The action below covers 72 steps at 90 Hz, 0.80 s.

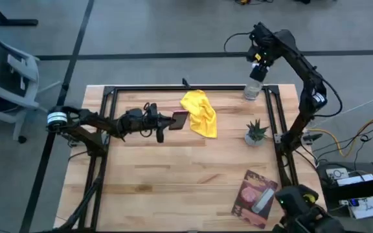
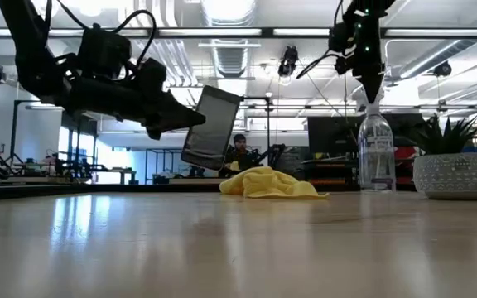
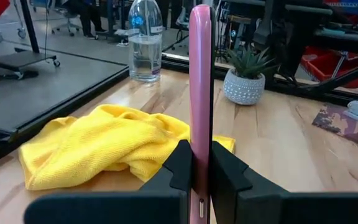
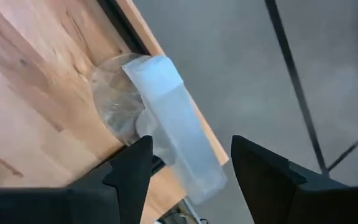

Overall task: Apply microfiber cloth
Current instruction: Spray the pink cellphone using the spray bottle

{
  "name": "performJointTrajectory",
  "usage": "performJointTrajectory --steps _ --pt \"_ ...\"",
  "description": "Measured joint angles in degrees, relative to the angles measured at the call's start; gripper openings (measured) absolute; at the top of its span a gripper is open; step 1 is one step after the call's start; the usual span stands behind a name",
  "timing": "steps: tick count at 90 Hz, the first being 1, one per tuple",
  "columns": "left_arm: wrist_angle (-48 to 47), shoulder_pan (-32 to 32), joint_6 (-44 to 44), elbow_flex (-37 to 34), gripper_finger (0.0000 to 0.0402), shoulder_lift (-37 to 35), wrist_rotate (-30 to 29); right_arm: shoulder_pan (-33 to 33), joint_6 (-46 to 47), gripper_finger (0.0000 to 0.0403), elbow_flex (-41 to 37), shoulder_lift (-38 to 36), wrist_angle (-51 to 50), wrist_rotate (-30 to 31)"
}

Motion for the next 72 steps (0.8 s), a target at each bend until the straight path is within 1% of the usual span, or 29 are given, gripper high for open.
performJointTrajectory --steps 16,24,35,59,72 --pt "0.01 0.02 0.32 0.00 0.0008 0.00 0.00 0.09 0.81 0.0198 -0.22 0.57 0.04 -6.29" --pt "0.00 0.02 0.33 0.00 0.0008 0.00 0.00 0.09 1.07 0.0189 -0.22 0.44 -0.23 -6.88" --pt "0.01 0.02 0.35 0.00 0.0008 0.00 0.00 0.09 1.52 0.0159 -0.22 0.23 -1.68 -6.88" --pt "0.01 0.02 0.51 0.00 0.0008 -0.04 0.02 0.11 1.61 0.0067 -0.16 -0.07 -2.10 -8.11" --pt "0.03 0.02 0.51 0.00 0.0008 -0.09 0.02 0.09 2.54 0.0064 -0.16 -0.39 -2.03 -9.71"
